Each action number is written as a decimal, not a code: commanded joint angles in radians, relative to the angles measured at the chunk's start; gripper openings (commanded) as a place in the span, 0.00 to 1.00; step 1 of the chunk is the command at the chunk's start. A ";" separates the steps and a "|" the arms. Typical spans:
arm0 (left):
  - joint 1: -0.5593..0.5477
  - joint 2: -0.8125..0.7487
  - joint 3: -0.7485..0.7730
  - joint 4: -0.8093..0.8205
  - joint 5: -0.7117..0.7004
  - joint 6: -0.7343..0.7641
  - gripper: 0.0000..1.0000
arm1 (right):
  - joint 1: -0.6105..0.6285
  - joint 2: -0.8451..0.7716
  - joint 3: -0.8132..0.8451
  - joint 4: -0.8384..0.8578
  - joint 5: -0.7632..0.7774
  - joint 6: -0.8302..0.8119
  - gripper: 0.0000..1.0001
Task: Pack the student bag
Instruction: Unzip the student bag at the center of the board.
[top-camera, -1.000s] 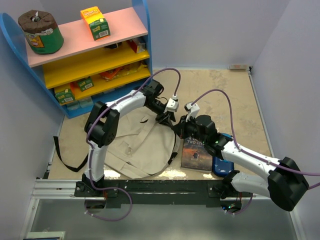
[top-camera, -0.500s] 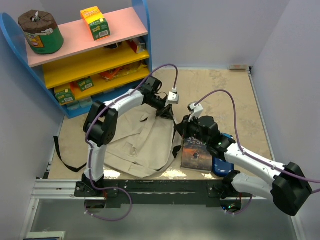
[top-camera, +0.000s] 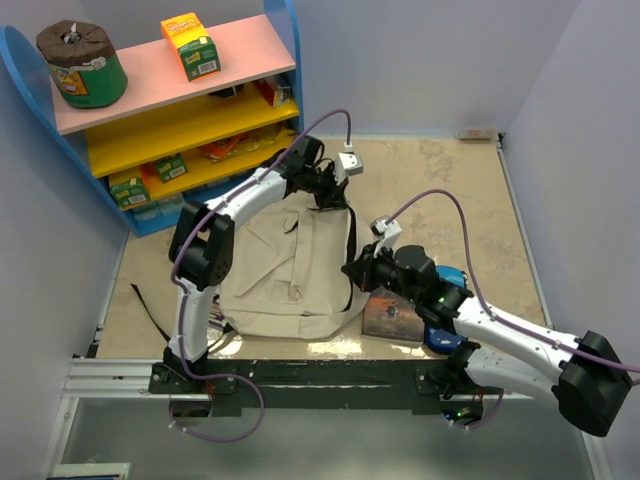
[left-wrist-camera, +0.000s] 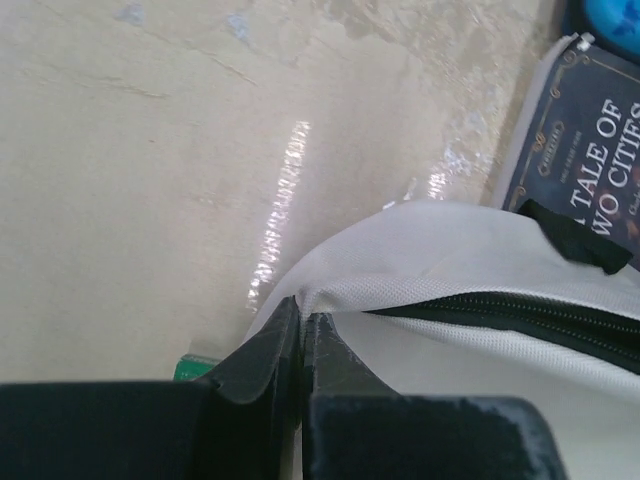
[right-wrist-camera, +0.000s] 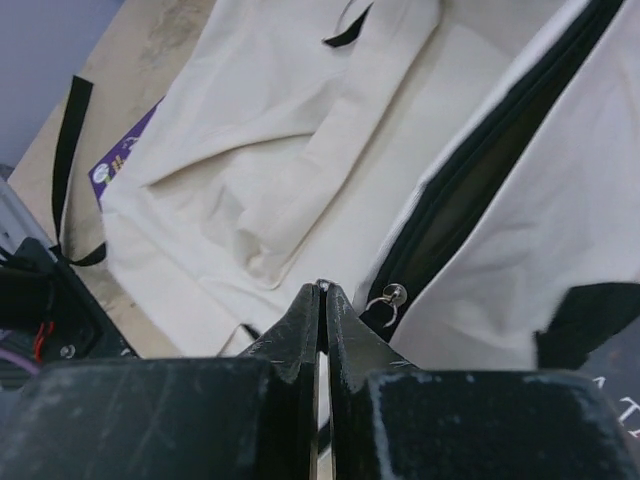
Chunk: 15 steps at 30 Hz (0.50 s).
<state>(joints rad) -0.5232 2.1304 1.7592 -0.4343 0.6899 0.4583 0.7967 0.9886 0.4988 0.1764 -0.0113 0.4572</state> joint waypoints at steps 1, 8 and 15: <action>0.043 0.039 0.124 0.100 -0.090 -0.107 0.00 | 0.068 -0.039 -0.014 -0.006 -0.001 0.054 0.00; 0.065 0.062 0.157 0.086 -0.205 -0.093 0.00 | 0.142 -0.133 -0.031 -0.098 0.045 0.092 0.00; 0.068 0.059 0.151 0.126 -0.292 -0.153 0.00 | 0.186 -0.160 -0.095 -0.071 0.022 0.173 0.00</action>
<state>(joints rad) -0.4740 2.1963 1.8549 -0.4294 0.5236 0.3508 0.9409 0.8276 0.4374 0.0830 0.0502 0.5438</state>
